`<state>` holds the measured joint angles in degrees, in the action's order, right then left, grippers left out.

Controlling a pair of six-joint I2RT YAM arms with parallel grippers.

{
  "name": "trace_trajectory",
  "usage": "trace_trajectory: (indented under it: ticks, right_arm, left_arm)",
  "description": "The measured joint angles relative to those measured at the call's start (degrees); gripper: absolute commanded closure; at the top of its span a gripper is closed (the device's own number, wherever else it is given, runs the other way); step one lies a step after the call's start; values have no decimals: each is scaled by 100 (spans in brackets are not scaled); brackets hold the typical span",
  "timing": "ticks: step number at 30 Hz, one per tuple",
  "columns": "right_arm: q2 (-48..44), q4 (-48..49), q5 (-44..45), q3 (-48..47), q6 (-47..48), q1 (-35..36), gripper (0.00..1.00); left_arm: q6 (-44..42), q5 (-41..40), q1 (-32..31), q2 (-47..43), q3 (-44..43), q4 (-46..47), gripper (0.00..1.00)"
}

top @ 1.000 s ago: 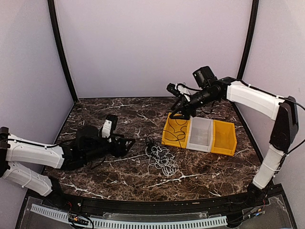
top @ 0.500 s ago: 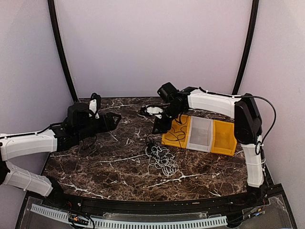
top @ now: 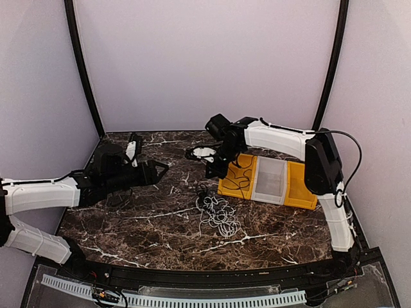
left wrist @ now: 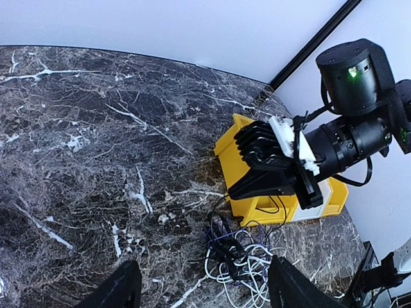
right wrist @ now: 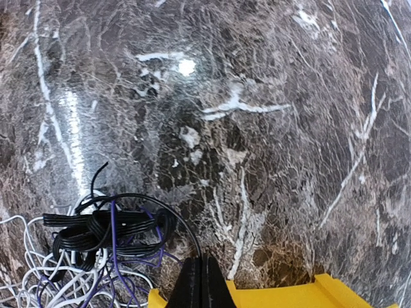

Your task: Untangle the cables

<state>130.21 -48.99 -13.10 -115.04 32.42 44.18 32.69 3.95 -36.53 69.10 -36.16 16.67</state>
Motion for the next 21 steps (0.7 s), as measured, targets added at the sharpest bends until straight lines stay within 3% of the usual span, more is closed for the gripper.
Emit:
trace_trajectory:
  ticks: [6,11,16,21]
  right_arm:
    - [-258,-267,-529,-162,-125,118,100]
    - [-1204,-372,-1244,-160,-275,299,100]
    - [-2194,-358,-1862,-195,-319,494,100]
    - [-2402,-341,-2131,-293,-319,649,100]
  left_arm:
    - [-52,411,0,111,444,651,25]
    - [-144,664,-116,369,1158,1746,27]
    - [-269,962,-262,802,1281,2588,28]
    - [-385,1169,-575,1058,1279,3274,32]
